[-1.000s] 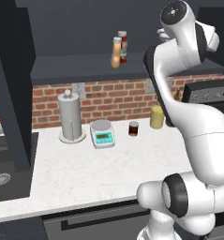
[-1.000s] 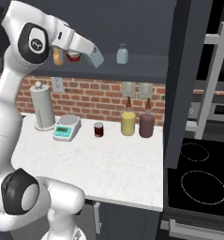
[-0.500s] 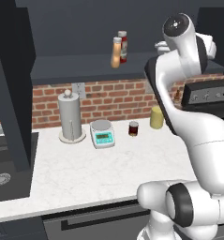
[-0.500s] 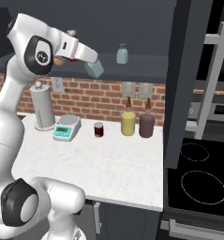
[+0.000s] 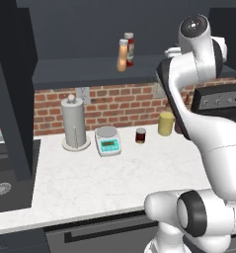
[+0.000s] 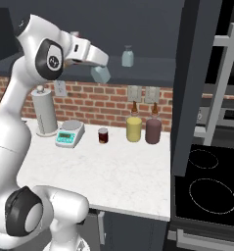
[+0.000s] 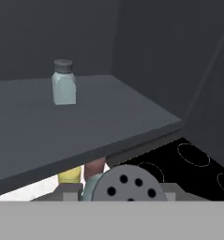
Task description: Put the shaker and condiment bottle from the counter next to their counterparts in the cabinet.
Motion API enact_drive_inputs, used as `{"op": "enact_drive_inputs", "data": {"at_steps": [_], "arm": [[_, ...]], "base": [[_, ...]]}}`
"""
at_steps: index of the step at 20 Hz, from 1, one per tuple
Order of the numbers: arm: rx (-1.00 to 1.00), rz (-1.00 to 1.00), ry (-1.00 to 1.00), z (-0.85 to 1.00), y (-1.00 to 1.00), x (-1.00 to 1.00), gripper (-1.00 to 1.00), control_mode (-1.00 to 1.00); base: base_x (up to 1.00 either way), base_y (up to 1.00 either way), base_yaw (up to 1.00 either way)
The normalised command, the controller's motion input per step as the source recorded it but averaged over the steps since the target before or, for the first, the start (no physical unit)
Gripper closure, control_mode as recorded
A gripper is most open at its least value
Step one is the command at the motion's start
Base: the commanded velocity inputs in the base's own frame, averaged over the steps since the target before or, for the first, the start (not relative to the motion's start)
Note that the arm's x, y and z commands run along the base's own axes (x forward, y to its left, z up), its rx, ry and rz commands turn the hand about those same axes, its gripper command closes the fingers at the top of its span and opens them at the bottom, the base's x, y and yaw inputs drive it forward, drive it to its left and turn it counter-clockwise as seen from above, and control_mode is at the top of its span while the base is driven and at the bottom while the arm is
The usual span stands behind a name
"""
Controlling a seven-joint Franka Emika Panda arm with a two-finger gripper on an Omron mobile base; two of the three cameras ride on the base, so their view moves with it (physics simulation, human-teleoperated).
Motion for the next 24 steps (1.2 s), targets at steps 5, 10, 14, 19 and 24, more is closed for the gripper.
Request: {"op": "enact_drive_inputs", "data": {"at_steps": [5,10,14,19,24], "arm": [[-0.02,0.00,0.03,-0.01,0.01,0.15,1.00,-1.00],[0.02,0.08,0.01,0.00,0.00,0.07,1.00,-1.00],[0.07,0.14,0.00,-0.08,0.00,0.01,1.00,-1.00],[0.06,0.14,0.00,-0.14,0.00,0.09,1.00,-1.00],[0.00,0.09,-0.04,-0.12,0.00,0.05,1.00,-1.00]], "base": [[0.00,0.00,0.00],[0.00,0.00,0.00],[0.00,0.00,0.00],[0.00,0.00,0.00],[0.00,0.00,0.00]]}}
